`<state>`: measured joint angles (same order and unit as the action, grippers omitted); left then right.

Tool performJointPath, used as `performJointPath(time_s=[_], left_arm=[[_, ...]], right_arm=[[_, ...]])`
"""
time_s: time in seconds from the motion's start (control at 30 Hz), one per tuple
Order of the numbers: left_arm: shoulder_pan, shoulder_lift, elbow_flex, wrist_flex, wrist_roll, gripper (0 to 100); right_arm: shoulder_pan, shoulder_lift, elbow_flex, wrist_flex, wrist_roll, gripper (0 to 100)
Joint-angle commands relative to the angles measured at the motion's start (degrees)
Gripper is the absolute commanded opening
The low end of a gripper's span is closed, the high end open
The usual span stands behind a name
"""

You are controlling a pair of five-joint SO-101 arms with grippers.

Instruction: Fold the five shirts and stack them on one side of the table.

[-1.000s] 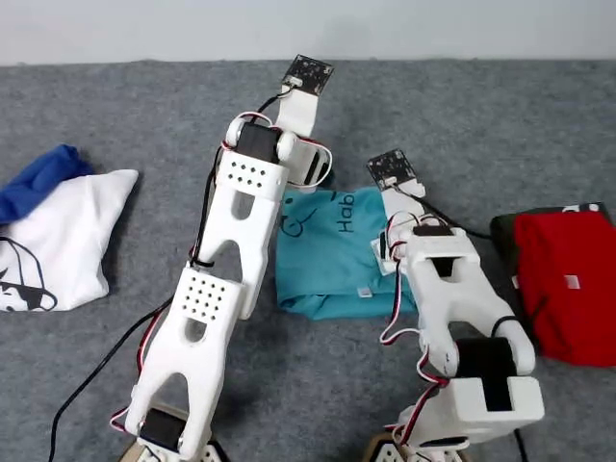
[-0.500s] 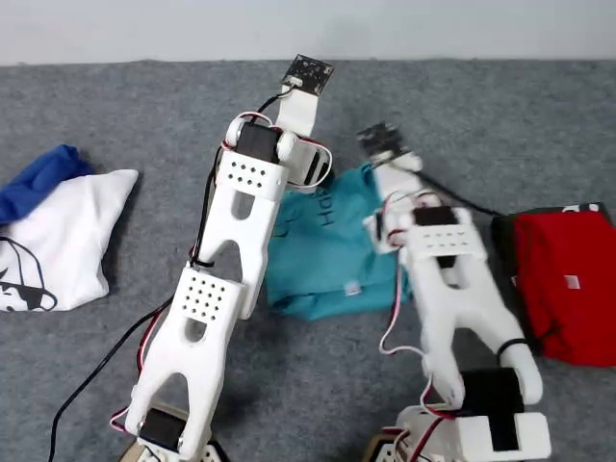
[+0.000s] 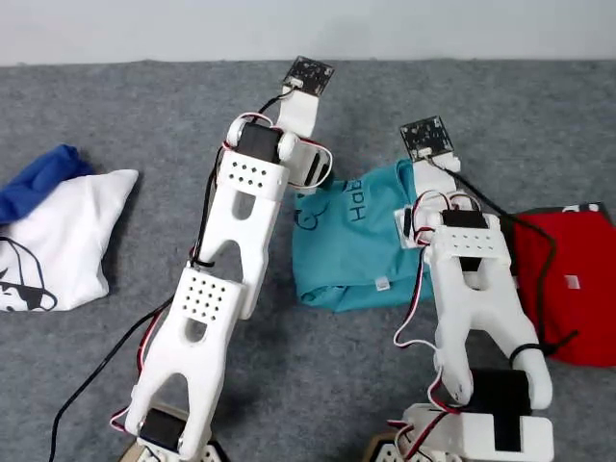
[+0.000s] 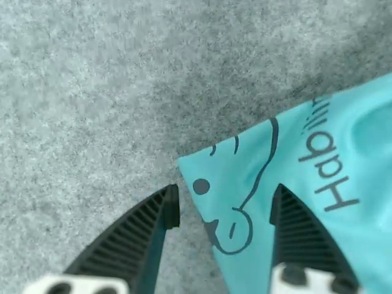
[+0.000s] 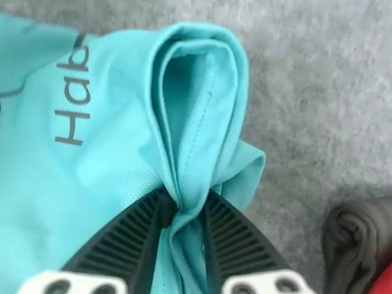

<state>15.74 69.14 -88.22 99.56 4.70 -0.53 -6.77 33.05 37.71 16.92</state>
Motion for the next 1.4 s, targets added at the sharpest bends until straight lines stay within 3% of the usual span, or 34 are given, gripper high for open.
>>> performJointPath(time_s=[0.0, 0.2, 0.43, 0.67, 0.83, 1.13, 1.37], left_arm=[[0.7, -4.48, 0.57, 1.05, -0.26, 24], [0.7, -4.48, 0.75, 1.05, -0.26, 24], [0.7, -4.48, 0.75, 1.05, -0.26, 24], [0.7, -4.48, 0.75, 1.05, -0.26, 24], [0.7, -4.48, 0.75, 1.05, -0.26, 24], [0.79, -4.04, 0.75, 1.05, -0.26, 24], [3.34, -4.04, 0.84, 1.05, -0.35, 24]], right_arm=[[0.75, -3.21, -1.76, -3.03, -0.7, 0.9], [2.59, -3.3, -8.7, -0.4, -8.62, 0.9], [6.29, -3.3, -22.07, 11.82, -14.59, 0.9], [7.34, -3.12, -36.66, 16.48, -14.51, 0.9], [12.53, -2.86, -45.1, 20.26, -14.68, 0.9], [25.19, -2.77, -45.98, 22.99, -14.77, 0.9], [27.38, -2.77, -42.81, 23.78, -14.51, 0.9]])
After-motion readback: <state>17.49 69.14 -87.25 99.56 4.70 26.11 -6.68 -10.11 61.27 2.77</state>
